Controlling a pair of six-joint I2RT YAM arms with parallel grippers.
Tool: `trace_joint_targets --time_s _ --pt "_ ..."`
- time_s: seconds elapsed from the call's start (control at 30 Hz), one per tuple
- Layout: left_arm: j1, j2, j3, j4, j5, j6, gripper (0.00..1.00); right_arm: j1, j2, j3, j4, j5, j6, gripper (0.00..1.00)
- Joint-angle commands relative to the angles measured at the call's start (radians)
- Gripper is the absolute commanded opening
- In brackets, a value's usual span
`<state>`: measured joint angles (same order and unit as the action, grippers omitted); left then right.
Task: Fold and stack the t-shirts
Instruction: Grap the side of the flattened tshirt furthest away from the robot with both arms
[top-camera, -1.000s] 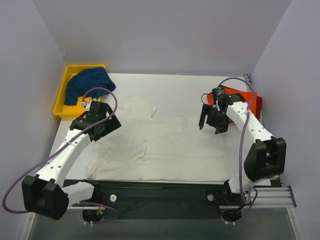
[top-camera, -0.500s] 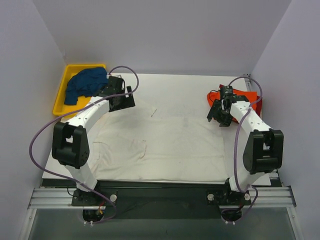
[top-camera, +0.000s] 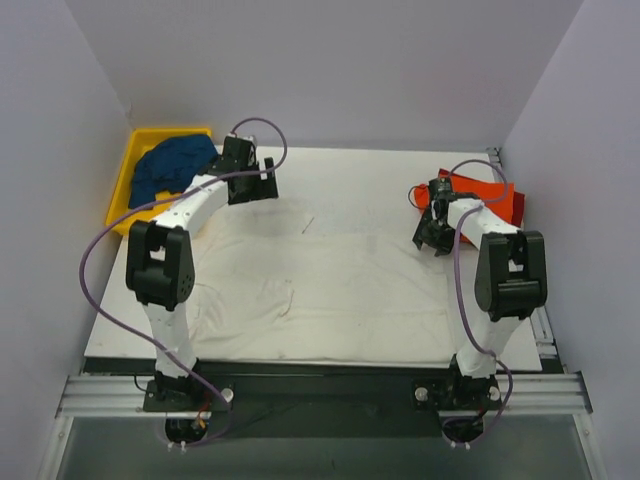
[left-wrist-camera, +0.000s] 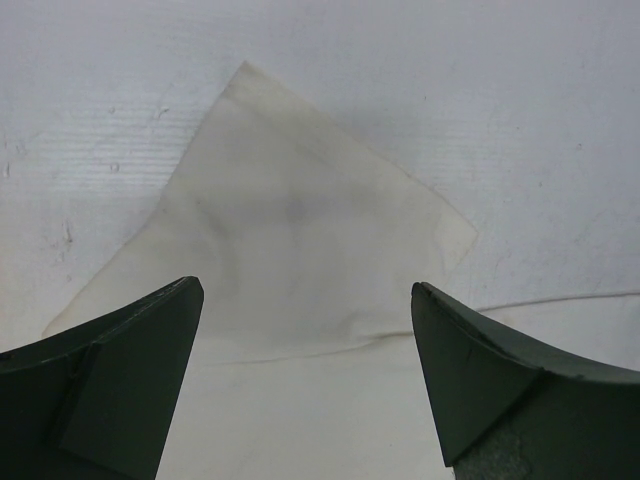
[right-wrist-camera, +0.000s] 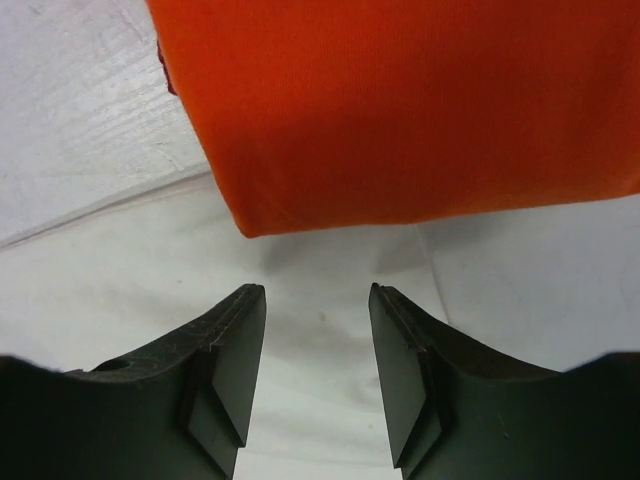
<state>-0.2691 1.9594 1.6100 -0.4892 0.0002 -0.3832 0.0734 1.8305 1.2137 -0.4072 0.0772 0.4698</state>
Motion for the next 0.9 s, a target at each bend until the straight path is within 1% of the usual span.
trace_joint_targets --time_s 0.0,0.17,0.23,0.3,0.43,0.53,0.6,0.73,0.77,0.87 --pt "0.007 0.074 0.111 0.046 0.007 0.043 0.96 0.003 0.009 0.037 -0.015 0.036 -0.01 0.46" --pt "0.01 0.214 0.249 0.044 -0.084 0.055 0.96 0.006 -0.003 0.033 -0.022 -0.005 -0.003 0.46" --pt "0.011 0.277 0.327 0.041 -0.106 0.055 0.95 0.005 -0.01 0.027 -0.025 -0.011 -0.005 0.46" --pt "0.013 0.317 0.411 0.025 -0.135 0.052 0.94 0.003 -0.014 0.021 -0.036 -0.008 -0.013 0.46" --pt "0.018 0.413 0.52 0.001 -0.163 0.056 0.89 0.003 -0.025 0.001 -0.053 -0.008 -0.017 0.46" --pt "0.027 0.45 0.547 -0.014 -0.174 0.041 0.85 0.003 -0.037 -0.006 -0.062 -0.01 -0.022 0.46" --pt "0.028 0.463 0.551 -0.022 -0.169 0.03 0.8 0.002 -0.037 0.001 -0.07 -0.011 -0.026 0.46" --pt "0.028 0.487 0.562 -0.04 -0.175 0.012 0.73 -0.001 -0.04 0.023 -0.082 -0.014 -0.03 0.46" --pt "0.028 0.492 0.568 -0.051 -0.175 0.007 0.73 -0.003 -0.037 0.029 -0.087 -0.017 -0.031 0.46" --pt "0.027 0.501 0.568 -0.064 -0.177 0.001 0.68 -0.006 -0.034 0.046 -0.094 -0.019 -0.034 0.47"
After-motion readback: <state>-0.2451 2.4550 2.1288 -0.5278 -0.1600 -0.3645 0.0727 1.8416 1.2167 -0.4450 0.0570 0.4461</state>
